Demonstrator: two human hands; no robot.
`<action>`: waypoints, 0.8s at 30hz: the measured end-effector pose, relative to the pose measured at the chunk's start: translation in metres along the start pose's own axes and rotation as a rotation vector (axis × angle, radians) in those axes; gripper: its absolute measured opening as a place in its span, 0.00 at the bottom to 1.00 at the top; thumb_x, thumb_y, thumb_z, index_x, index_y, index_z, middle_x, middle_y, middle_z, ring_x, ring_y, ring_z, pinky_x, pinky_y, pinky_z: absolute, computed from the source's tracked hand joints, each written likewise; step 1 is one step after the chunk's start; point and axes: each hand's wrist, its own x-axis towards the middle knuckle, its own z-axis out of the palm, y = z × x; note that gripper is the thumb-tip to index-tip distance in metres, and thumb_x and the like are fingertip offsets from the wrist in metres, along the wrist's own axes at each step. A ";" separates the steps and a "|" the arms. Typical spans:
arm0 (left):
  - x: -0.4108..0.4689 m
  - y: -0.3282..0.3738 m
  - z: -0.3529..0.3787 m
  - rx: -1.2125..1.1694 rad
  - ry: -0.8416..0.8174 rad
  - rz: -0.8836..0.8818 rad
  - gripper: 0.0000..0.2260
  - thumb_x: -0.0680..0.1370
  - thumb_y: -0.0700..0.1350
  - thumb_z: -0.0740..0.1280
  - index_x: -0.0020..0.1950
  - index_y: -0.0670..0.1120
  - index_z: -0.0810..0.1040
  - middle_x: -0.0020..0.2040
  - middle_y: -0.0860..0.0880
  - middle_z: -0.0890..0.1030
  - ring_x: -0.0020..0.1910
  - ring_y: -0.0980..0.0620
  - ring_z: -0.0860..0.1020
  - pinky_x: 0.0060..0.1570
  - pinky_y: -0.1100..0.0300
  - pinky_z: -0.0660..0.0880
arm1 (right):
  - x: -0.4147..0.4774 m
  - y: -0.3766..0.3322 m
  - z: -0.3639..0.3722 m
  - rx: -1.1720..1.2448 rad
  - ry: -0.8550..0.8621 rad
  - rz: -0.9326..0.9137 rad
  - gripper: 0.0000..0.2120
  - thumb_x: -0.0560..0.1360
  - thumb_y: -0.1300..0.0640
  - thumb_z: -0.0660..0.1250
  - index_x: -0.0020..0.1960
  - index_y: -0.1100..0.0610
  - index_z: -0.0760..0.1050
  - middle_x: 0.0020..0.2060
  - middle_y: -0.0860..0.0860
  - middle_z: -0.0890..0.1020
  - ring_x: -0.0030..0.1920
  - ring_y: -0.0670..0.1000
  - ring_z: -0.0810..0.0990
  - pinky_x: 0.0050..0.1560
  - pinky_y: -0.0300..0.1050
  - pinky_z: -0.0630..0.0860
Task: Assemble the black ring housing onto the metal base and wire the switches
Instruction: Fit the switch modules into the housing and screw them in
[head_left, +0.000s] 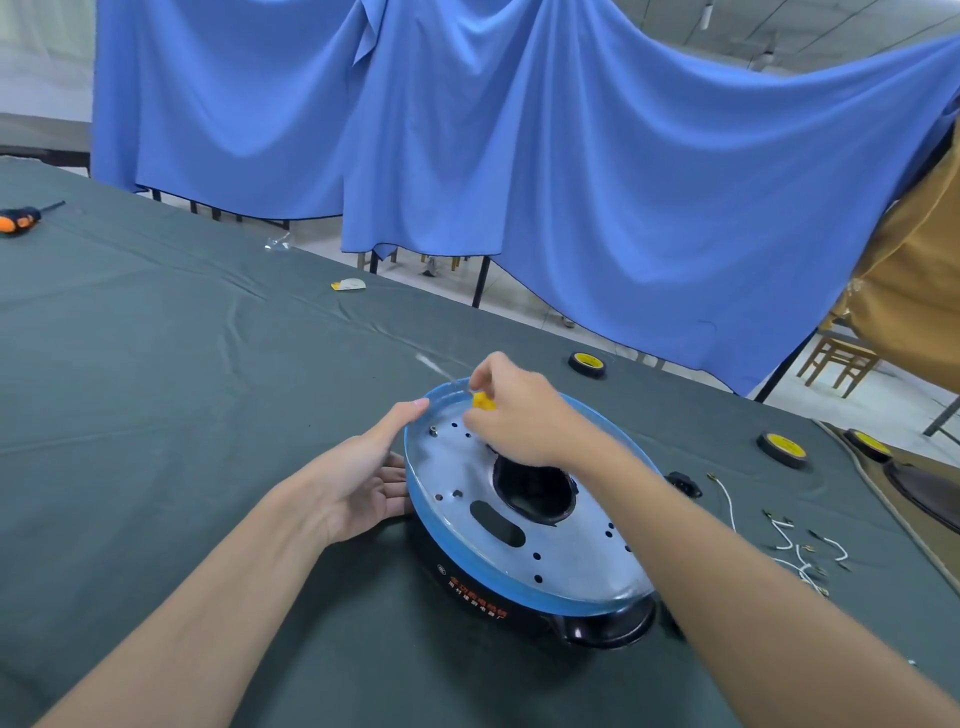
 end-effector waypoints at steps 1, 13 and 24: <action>-0.001 0.000 0.000 0.004 0.002 -0.003 0.33 0.63 0.59 0.77 0.58 0.37 0.80 0.48 0.38 0.85 0.45 0.42 0.85 0.38 0.55 0.82 | -0.002 0.002 -0.009 -0.027 -0.013 -0.019 0.08 0.76 0.59 0.62 0.55 0.54 0.69 0.51 0.51 0.76 0.50 0.54 0.75 0.45 0.45 0.70; -0.010 0.012 0.003 0.272 0.024 -0.044 0.35 0.65 0.63 0.71 0.61 0.38 0.79 0.46 0.43 0.81 0.40 0.45 0.80 0.43 0.55 0.77 | -0.015 -0.005 -0.049 0.444 0.288 0.006 0.20 0.64 0.54 0.79 0.51 0.49 0.74 0.40 0.48 0.84 0.30 0.46 0.78 0.33 0.42 0.73; -0.014 0.020 -0.008 0.753 0.050 -0.001 0.36 0.64 0.79 0.55 0.60 0.58 0.81 0.60 0.52 0.82 0.68 0.49 0.70 0.75 0.45 0.54 | -0.019 -0.013 -0.054 0.610 0.272 -0.039 0.21 0.69 0.60 0.74 0.56 0.50 0.68 0.41 0.58 0.82 0.25 0.45 0.73 0.31 0.38 0.70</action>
